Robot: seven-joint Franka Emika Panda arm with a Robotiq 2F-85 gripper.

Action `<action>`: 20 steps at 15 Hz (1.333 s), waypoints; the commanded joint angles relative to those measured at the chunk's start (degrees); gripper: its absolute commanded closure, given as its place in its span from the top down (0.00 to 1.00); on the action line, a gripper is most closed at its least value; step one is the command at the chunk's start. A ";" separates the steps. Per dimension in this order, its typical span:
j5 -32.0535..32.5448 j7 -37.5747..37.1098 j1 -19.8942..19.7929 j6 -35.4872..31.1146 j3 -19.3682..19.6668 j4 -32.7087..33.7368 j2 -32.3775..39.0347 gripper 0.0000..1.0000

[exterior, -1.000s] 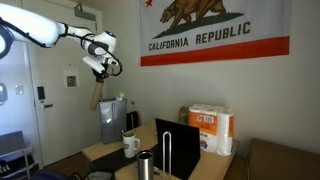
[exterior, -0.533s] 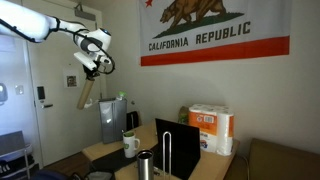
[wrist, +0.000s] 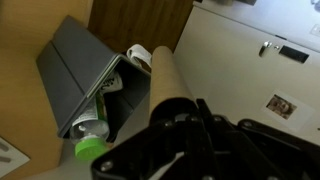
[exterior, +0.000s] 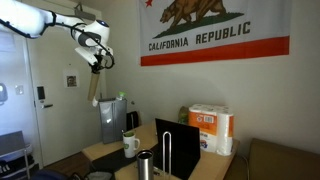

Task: Take the paper towel core off the stand and put it in the gray bin

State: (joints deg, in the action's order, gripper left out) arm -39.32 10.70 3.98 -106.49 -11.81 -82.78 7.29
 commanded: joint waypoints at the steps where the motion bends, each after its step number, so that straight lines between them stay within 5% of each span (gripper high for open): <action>1: -0.93 -3.02 2.04 -5.70 0.70 1.73 1.20 0.05; 20: 10.36 -5.88 4.52 -14.83 0.36 6.71 8.77 0.04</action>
State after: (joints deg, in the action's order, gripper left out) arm -30.90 6.18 7.76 -120.47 -11.80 -76.67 15.18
